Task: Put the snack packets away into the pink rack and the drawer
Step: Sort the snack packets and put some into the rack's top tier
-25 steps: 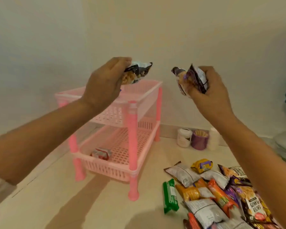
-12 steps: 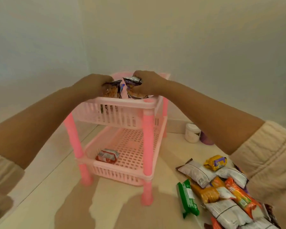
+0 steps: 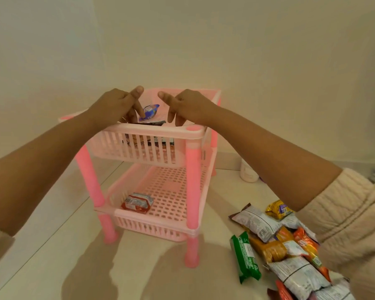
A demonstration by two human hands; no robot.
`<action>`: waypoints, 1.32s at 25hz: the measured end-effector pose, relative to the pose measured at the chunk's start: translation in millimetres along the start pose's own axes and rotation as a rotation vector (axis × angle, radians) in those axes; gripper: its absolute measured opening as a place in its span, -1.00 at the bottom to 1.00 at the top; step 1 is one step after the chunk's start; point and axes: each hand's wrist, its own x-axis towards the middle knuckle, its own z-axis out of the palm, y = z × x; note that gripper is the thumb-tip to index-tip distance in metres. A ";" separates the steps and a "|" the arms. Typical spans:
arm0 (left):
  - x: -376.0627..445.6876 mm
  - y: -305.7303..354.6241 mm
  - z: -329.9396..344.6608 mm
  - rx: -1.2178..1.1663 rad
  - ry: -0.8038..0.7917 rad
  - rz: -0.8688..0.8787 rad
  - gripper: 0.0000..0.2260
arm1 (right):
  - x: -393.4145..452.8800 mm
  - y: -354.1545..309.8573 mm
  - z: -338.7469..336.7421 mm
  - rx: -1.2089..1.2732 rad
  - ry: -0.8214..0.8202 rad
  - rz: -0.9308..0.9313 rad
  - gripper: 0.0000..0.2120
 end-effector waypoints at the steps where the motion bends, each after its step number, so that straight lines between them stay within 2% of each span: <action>1: -0.5 0.9 0.8 0.058 -0.031 -0.003 -0.43 | -2.3 -1.4 -0.9 0.018 0.002 0.002 -0.39; 3: -3.3 4.1 1.0 0.180 -0.083 -0.016 -0.43 | -9.3 -3.8 -2.8 0.060 0.028 -0.012 -0.40; 6: -6.6 13.8 1.5 0.271 -0.046 -0.022 -0.44 | -28.6 0.8 -8.9 0.170 0.204 -0.079 -0.46; 9: -11.1 46.1 21.1 0.455 0.111 0.187 -0.50 | -53.7 9.2 -15.4 0.062 0.265 -0.186 -0.56; 12: -17.7 103.6 55.5 0.418 0.227 0.407 -0.55 | -81.4 22.2 -32.1 -0.059 0.302 -0.230 -0.60; 15: -21.0 151.4 87.9 0.434 0.265 0.507 -0.53 | -116.4 47.4 -62.2 -0.110 0.387 -0.179 -0.60; 18: -29.8 191.6 126.5 0.365 0.286 0.538 -0.54 | -163.0 78.0 -89.7 -0.178 0.401 -0.129 -0.61; 22: -53.4 225.5 198.6 0.264 0.131 0.522 -0.56 | -232.1 130.6 -111.8 -0.288 0.317 -0.010 -0.60; 26: -95.2 219.7 281.7 0.200 -0.088 0.430 -0.71 | -312.3 188.0 -114.1 -0.311 0.281 0.210 -0.37; 30: -155.1 205.9 356.3 0.061 -0.310 0.297 -0.53 | -399.9 244.5 -82.6 -0.259 0.241 0.392 -0.50; 33: -195.3 206.2 402.5 -0.027 -0.401 0.240 -0.53 | -459.5 277.3 -49.9 -0.142 0.280 0.554 -0.51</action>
